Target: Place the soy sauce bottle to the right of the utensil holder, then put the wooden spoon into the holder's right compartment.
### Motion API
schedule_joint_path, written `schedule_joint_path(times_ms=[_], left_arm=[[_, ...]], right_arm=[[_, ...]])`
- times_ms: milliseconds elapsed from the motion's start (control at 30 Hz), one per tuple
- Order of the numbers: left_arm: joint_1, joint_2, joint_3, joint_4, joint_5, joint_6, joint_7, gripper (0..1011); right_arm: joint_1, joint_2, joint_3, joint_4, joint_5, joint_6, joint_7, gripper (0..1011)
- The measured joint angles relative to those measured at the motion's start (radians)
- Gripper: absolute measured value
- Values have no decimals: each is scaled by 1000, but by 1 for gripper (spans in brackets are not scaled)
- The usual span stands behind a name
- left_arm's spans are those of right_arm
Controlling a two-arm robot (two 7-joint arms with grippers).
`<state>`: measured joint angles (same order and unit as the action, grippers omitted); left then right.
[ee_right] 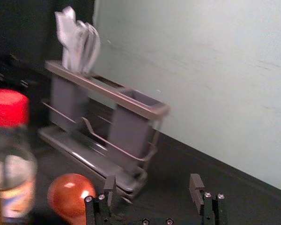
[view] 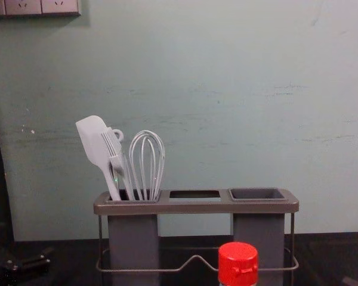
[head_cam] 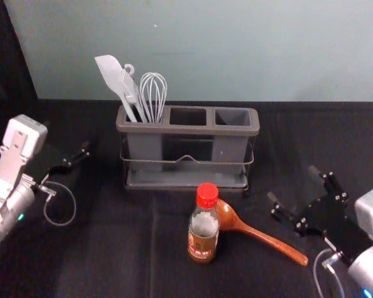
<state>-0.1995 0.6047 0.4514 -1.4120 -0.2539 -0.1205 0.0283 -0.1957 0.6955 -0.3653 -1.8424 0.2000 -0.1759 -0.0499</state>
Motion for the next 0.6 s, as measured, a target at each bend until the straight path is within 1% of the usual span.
schedule_joint_path(times_ms=[67,100,200,233,267,300,400,500,600], left_arm=[[0,0,0,0,0,0,0,1000],[0,0,0,0,0,0,0,1000],[0,0,0,0,0,0,0,1000],[0,0,0,0,0,0,0,1000],[0,0,0,0,0,0,0,1000],[0,0,0,0,0,0,0,1000],[0,0,0,0,0,0,0,1000],[0,0,0,0,0,0,0,1000],[0,0,0,0,0,0,0,1000]], right_arm=[[-22,7,7,-23,27,-18,29,1002],[-22,7,7,-23,27,-18,29,1002],[-39,13,12,-41,69,-39,74,1002],[-45,16,14,-45,101,-54,108,1002],[-46,17,15,-46,117,-60,126,1002],[-49,17,17,-47,154,-72,162,1002],[-51,14,17,-48,196,-78,208,1002],[-51,6,11,-53,210,-76,239,1002],[-50,-1,5,-58,210,-71,253,1002]])
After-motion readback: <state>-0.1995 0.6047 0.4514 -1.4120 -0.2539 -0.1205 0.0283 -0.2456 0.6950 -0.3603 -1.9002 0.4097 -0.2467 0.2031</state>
